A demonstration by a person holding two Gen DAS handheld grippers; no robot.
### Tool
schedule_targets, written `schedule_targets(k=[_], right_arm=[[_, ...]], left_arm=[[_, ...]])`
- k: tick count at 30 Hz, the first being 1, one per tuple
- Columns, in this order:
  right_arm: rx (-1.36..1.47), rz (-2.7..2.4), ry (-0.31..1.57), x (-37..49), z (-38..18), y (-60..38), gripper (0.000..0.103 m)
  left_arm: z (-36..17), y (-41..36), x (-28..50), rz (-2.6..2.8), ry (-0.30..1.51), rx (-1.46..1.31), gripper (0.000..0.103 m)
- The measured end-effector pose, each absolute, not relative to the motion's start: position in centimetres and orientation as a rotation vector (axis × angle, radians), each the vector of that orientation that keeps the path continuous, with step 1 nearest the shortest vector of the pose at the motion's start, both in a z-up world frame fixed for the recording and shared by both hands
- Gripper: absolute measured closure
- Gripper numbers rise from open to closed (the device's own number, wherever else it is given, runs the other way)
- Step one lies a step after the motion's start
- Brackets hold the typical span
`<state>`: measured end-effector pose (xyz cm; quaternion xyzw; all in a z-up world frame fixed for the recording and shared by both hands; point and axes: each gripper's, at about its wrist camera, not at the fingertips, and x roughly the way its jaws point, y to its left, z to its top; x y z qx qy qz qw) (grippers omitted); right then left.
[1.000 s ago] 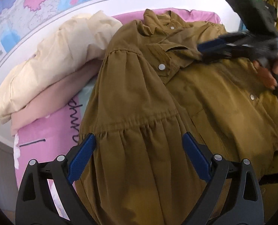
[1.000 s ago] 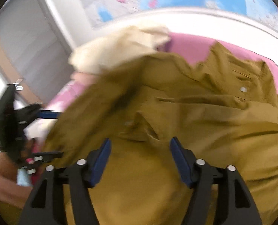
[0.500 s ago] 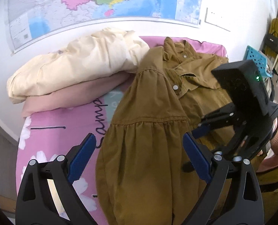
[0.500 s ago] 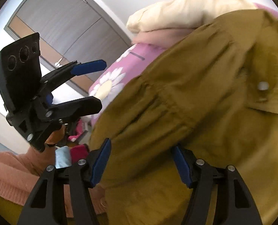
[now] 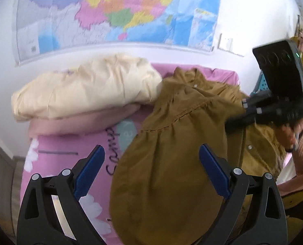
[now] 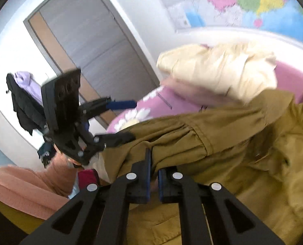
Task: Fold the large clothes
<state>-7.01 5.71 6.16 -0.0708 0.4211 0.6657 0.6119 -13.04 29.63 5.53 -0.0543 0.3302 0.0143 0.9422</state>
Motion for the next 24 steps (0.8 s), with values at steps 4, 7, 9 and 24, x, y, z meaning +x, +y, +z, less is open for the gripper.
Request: schedule_targets(k=[4,7,9,24], right_arm=[[-0.089,1.516,0.920,-4.5,9.0,3.5,0.097],[-0.041,1.478,0.917,-2.7,9.7,1.5,0.097],[-0.038,1.451,0.920,-1.5,9.7,0.2,0.095],[0.318,1.385,1.110,-3.4,-3.3,-6.5,0.010]], left_arm=[[7.3,29.3,-13.7,-0.004,0.606,-0.094,0.007],[7.5,29.1,-13.9,-0.015,0.597,-0.088,0.006],[7.0,28.9,-13.9,-0.032,0.607,-0.096,0.006],[1.4,27.3,-11.6,-0.176,0.747,-0.232,0.006]])
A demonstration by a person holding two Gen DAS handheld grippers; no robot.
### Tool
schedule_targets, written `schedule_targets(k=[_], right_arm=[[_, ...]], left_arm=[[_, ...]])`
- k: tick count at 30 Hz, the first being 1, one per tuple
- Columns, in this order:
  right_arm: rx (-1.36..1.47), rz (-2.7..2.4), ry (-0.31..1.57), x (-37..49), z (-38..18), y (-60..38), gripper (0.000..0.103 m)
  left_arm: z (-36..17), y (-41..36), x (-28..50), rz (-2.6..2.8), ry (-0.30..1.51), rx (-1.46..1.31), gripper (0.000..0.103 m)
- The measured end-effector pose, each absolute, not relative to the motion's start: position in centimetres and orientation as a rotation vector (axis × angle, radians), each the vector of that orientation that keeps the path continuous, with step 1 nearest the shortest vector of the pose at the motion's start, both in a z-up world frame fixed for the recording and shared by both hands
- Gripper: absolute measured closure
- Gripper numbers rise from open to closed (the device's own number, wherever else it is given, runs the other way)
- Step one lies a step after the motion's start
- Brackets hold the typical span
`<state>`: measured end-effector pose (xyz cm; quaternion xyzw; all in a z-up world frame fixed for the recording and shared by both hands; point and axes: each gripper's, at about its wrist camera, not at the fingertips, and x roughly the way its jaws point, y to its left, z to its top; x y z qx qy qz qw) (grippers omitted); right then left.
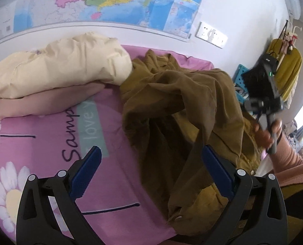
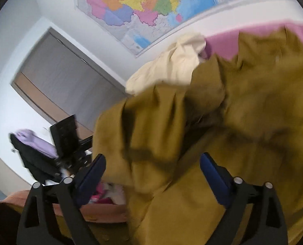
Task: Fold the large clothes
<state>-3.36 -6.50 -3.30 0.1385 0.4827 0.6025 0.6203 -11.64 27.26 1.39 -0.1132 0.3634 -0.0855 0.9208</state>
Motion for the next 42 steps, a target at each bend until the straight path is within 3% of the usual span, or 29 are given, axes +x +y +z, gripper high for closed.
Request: schedule_targets(k=[3,4,5,6,7,17,20,23,25,27,30,36,38,40,42], right_arm=[[0.256,1.373,1.069,-5.1,-4.0,-5.2,0.010],[0.244,1.393,1.066,-5.5,-4.2,-4.5,0.018],[0.223,1.419,1.070,-5.8,-4.0,-3.8,0.032],[0.193,1.426,1.066,-5.9,-3.6,-3.1,0.074],[0.161,1.443,1.053,-5.8,-2.6,-2.7,0.099],[-0.413,1.203,0.707,-3.6,13.9,-4.1,0.099],[-0.495,1.066,0.701,-2.2,14.4,-4.9,0.092],[-0.531,0.913,0.807,-0.3,9.9,-6.4,0.082],[-0.478,0.880,0.874,0.6,7.0,-8.1,0.051],[-0.374,0.842,0.901,1.1,4.9,-10.9,0.026],[-0.150,0.824,0.927,1.8,2.6,-15.5,0.020],[0.232,0.815,0.889,2.5,0.2,-22.9,0.020],[0.188,0.788,0.897,2.2,-0.5,-22.0,0.022],[0.112,0.776,0.885,2.0,-0.8,-20.1,0.035],[0.044,0.760,0.857,2.1,-1.0,-18.0,0.038]], left_arm=[[1.5,26.5,-11.3,-0.210,0.744,-0.218,0.006],[1.5,26.1,-11.1,-0.223,0.748,-0.213,0.006],[1.4,25.8,-10.9,-0.231,0.752,-0.213,0.006],[1.4,25.4,-10.8,-0.244,0.757,-0.212,0.006],[1.5,25.0,-10.6,-0.260,0.757,-0.208,0.006],[3.7,18.3,-8.8,-0.527,0.676,-0.150,0.006],[3.5,15.8,-7.9,-0.606,0.671,-0.117,0.006],[2.5,14.3,-6.8,-0.631,0.709,-0.096,0.006],[1.9,14.1,-6.3,-0.602,0.734,-0.067,0.006],[1.9,14.6,-6.2,-0.580,0.739,-0.063,0.006],[2.8,16.2,-6.3,-0.536,0.702,-0.066,0.006],[6.1,20.0,-5.8,-0.409,0.595,-0.083,0.006],[6.2,20.1,-4.6,-0.348,0.608,-0.039,0.005],[5.4,19.3,-2.6,-0.290,0.656,0.013,0.006],[4.7,18.6,-0.8,-0.251,0.696,0.045,0.007]])
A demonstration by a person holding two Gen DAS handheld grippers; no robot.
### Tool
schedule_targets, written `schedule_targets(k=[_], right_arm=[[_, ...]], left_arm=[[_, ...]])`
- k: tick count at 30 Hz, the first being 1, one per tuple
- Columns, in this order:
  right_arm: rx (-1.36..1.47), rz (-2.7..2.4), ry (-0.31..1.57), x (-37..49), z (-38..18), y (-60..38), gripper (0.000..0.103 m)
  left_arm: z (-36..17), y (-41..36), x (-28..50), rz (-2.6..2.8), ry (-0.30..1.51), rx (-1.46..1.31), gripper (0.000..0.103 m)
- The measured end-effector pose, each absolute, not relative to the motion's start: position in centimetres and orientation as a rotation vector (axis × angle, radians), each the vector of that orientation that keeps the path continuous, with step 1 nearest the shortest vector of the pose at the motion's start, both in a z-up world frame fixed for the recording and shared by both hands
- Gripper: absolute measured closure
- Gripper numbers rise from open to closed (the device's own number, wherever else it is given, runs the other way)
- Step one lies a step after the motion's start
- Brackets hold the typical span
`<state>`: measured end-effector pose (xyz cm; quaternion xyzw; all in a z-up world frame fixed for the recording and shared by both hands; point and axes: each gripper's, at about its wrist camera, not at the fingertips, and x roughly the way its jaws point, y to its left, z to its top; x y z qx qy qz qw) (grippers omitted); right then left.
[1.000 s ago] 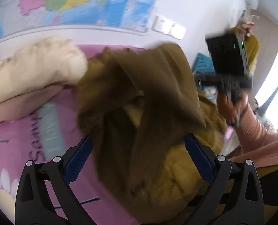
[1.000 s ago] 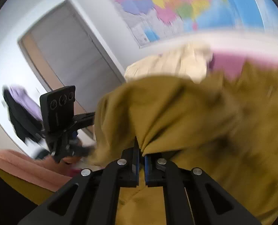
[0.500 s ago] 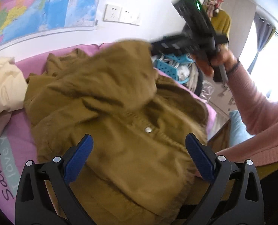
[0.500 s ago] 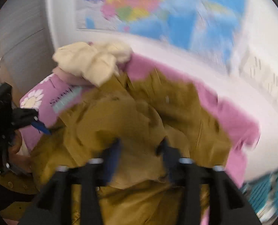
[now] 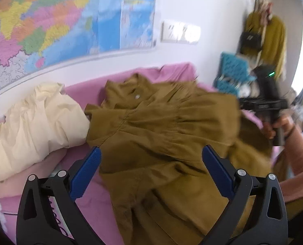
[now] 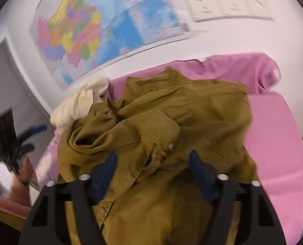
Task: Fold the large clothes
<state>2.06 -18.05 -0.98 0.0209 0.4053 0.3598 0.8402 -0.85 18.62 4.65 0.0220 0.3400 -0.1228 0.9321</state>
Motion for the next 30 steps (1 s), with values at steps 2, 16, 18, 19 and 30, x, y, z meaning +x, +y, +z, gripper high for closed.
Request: schedule_targets(k=[2,16,18,19,30], right_arm=[[0.000,0.727,0.869,2.8,-1.3,-16.9,0.038],[0.079,0.781,0.865,7.5,1.3,-16.1,0.093],[0.133,0.746,0.800,7.7,3.4,-18.4,0.093],[0.155,0.703,0.778,7.9,4.2,-19.8,0.093],[0.177,0.465,1.024,11.1,-3.4,-24.9,0.047]], left_arm=[[3.7,18.3,0.9,-0.238,0.736,0.060,0.008],[-0.4,16.1,5.6,-0.041,0.811,0.228,0.029],[-0.3,16.7,6.1,-0.002,0.800,0.210,0.029],[-0.2,17.1,6.3,0.009,0.796,0.185,0.029],[-1.1,17.1,8.7,0.079,0.812,0.193,0.010]])
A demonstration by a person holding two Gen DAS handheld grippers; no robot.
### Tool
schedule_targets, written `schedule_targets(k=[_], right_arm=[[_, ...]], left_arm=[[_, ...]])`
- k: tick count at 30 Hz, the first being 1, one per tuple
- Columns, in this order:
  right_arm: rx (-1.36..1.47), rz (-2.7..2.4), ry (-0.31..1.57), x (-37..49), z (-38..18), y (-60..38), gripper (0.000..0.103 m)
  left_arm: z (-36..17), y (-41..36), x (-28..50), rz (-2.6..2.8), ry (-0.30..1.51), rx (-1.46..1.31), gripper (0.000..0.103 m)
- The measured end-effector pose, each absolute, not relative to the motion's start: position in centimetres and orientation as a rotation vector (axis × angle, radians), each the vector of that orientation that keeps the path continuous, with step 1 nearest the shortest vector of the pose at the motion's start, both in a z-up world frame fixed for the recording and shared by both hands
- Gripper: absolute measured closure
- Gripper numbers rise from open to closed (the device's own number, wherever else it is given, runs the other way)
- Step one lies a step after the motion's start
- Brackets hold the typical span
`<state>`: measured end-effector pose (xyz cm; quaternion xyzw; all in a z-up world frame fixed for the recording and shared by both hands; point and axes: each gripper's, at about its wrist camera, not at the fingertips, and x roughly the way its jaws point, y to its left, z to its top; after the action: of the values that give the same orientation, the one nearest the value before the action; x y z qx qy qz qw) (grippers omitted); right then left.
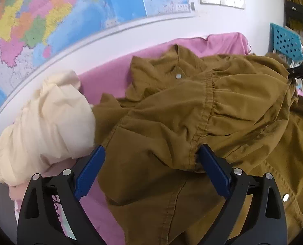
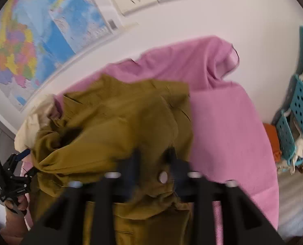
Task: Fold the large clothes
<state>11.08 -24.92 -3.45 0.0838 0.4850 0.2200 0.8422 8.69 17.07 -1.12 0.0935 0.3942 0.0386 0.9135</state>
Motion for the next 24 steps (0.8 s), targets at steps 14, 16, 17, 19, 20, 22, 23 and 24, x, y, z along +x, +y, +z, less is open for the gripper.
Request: schedule_targets(k=[14,16,17,19,20,22,23,24], right_arm=[[-0.398,0.799,0.750,4.4,-0.4,-11.6,0.054],[-0.399,0.783,0.814,6.1,-1.5,-10.5,0.090],[-0.380,0.775,0.834,7.1,-1.9,-10.4,0.092],[-0.303,0.749,0.874,9.7,-2.3,-10.3,0.092],[-0.280,0.739,0.878,10.4,-2.3,-10.1,0.092],[-0.262,0.712,0.882,12.0,-2.7,-9.2,0.092],[-0.285,0.688,0.887,12.4,-3.4,-8.5,0.092],[-0.322,0.669,0.903,12.8,-4.2,-7.8,0.092]], left_arm=[[1.6,18.7,7.0,0.053,0.707,0.096,0.011],[1.4,18.6,7.5,0.061,0.714,0.092,0.011],[1.4,18.6,7.5,0.067,0.712,0.095,0.011],[1.5,18.5,7.7,0.085,0.698,0.106,0.011],[1.6,18.4,7.7,0.090,0.688,0.111,0.011],[1.8,18.2,7.9,0.075,0.676,0.104,0.011],[1.9,18.0,8.0,0.065,0.670,0.106,0.011],[1.8,17.6,8.2,0.048,0.669,0.113,0.011]])
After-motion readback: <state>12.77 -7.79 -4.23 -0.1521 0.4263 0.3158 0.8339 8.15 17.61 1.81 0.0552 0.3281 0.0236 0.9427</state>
